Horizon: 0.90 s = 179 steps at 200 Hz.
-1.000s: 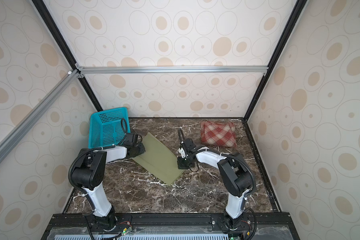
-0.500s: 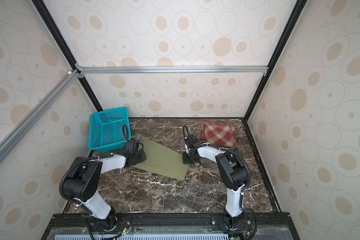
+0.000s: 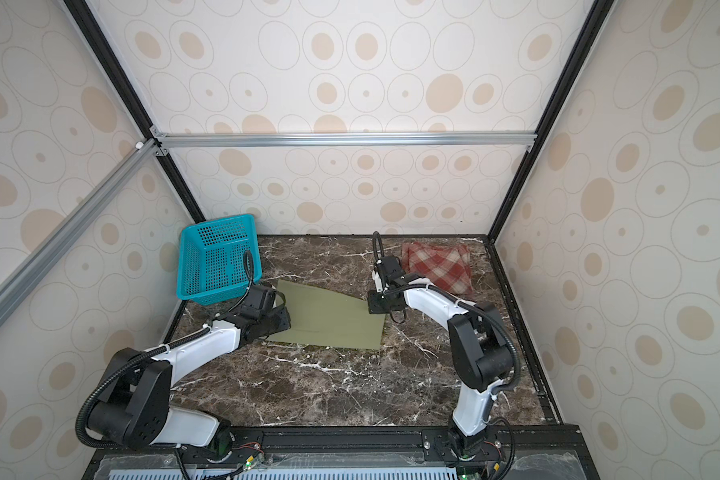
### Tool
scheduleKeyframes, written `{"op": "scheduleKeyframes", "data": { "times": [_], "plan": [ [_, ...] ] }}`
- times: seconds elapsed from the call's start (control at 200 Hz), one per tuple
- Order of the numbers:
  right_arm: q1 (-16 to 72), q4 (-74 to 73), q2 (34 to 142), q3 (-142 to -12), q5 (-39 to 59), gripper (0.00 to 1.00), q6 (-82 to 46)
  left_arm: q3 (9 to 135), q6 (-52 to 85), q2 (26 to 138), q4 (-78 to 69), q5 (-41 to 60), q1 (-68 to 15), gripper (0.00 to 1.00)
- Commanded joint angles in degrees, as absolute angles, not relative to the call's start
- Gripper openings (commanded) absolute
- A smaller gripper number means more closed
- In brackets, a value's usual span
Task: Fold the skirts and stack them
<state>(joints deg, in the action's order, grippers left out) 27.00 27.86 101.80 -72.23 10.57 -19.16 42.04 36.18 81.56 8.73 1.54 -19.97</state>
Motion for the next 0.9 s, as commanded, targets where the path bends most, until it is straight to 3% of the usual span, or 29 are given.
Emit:
{"op": "scheduleKeyframes", "data": {
  "times": [0.0,0.465,0.89],
  "plan": [
    [29.4,29.3,99.7,-69.3,13.5,0.00,-21.3,43.7,32.8,82.0,13.7,-1.2,-19.8,0.19],
    [32.0,27.0,98.0,-59.9,17.3,0.00,-26.8,39.1,33.5,82.2,12.1,-2.4,-19.5,0.17],
    [31.9,30.6,97.7,-57.6,12.3,0.00,-25.5,31.6,37.1,79.6,9.9,0.8,-19.6,0.16]
  ]
}}
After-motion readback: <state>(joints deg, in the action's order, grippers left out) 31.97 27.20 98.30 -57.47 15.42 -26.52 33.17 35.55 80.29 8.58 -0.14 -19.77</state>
